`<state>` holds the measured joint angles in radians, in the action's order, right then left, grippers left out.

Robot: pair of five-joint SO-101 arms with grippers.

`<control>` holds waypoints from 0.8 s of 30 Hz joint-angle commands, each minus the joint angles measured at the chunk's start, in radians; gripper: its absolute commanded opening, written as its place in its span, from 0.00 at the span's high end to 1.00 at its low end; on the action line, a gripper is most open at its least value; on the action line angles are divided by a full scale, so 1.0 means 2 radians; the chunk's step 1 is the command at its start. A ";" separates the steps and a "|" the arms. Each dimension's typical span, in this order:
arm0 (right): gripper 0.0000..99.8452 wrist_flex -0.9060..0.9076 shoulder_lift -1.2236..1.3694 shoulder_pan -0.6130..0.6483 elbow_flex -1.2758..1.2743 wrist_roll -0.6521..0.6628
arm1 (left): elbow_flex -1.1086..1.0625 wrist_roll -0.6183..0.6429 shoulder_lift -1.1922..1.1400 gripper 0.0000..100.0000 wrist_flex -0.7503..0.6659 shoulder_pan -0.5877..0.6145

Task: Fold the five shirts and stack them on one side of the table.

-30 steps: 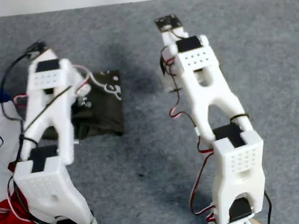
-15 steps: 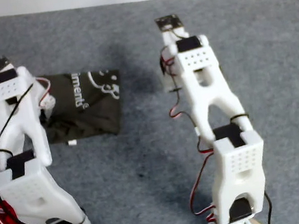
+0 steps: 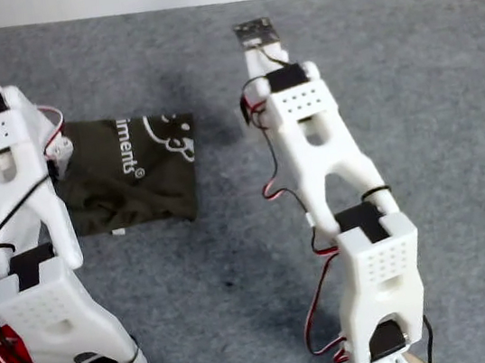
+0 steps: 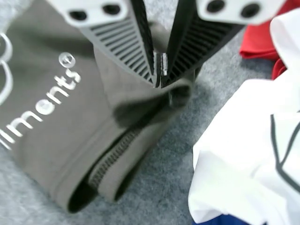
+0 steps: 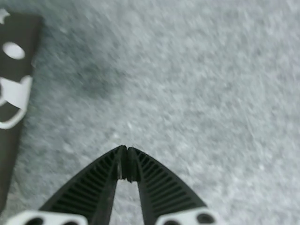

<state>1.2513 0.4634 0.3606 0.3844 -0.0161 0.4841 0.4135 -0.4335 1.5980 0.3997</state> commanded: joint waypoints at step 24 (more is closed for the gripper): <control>0.86 -0.173 0.059 0.115 0.013 -0.161 | -0.085 -0.001 0.002 0.96 -0.120 -0.069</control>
<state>0.9229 0.5892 0.5616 0.3997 -0.3261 0.3475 0.4150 -0.4335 1.4078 0.2831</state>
